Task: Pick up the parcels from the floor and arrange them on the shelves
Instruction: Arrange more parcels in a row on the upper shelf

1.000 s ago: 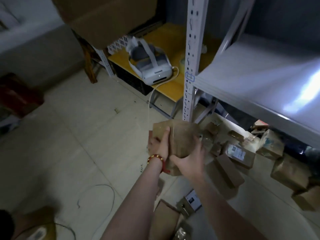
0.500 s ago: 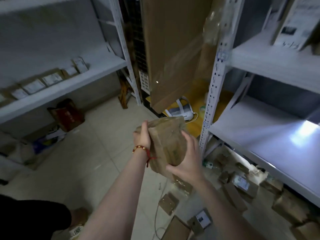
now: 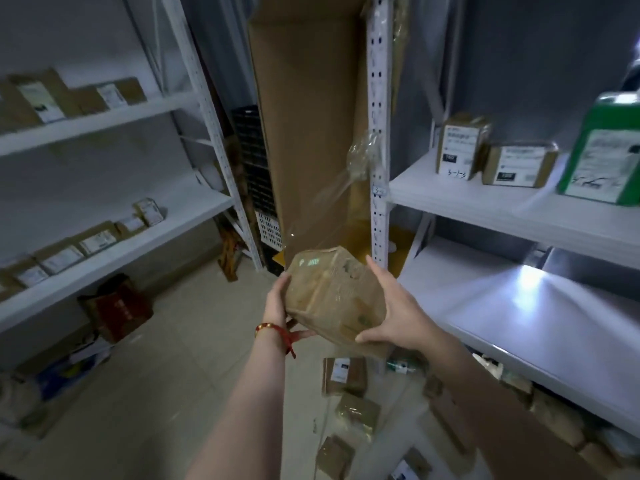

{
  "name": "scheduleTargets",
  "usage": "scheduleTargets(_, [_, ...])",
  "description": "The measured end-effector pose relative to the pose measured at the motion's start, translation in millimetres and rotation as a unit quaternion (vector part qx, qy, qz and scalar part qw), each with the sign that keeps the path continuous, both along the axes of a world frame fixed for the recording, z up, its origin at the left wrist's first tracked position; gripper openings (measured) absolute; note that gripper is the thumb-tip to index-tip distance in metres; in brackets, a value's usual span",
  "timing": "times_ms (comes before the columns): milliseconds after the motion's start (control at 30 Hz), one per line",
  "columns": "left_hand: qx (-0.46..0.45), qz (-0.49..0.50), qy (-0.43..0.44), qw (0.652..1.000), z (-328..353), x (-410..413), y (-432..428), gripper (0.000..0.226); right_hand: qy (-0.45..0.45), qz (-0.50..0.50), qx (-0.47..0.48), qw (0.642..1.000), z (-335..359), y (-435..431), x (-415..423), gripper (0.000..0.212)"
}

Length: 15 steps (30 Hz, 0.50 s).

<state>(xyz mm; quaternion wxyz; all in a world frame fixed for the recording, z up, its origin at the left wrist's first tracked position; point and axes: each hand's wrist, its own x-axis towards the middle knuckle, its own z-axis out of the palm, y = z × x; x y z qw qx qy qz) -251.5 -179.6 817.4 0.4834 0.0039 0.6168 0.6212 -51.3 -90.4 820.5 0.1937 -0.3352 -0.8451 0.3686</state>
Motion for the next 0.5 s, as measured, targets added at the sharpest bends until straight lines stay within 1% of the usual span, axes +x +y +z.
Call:
scheduleTargets(100, [0.071,0.010,-0.022,0.997,25,26,0,0.071,0.025,0.001,0.045,0.999,36,-3,20,0.117])
scheduleTargets(133, [0.111,0.011,-0.031,0.993,33,36,1,0.071,0.043,-0.003,0.064,0.997,49,-5,27,0.110])
scheduleTargets(200, [0.190,0.018,-0.028,0.981,49,57,5,0.062,0.105,-0.017,0.101,0.989,74,-10,44,0.090])
scheduleTargets(267, [0.240,0.009,-0.016,0.971,70,86,10,0.056,0.195,-0.059,0.145,0.968,97,-12,68,0.063])
scheduleTargets(333, [0.264,-0.012,-0.013,0.964,85,119,18,0.057,0.265,-0.113,0.186,0.939,117,-9,99,0.040])
scheduleTargets(400, [0.271,-0.012,-0.021,0.962,97,150,28,0.062,0.285,-0.161,0.198,0.924,135,-5,136,0.031])
scheduleTargets(500, [0.288,-0.008,-0.024,0.957,108,197,48,0.064,0.310,-0.222,0.210,0.900,152,3,195,0.038])
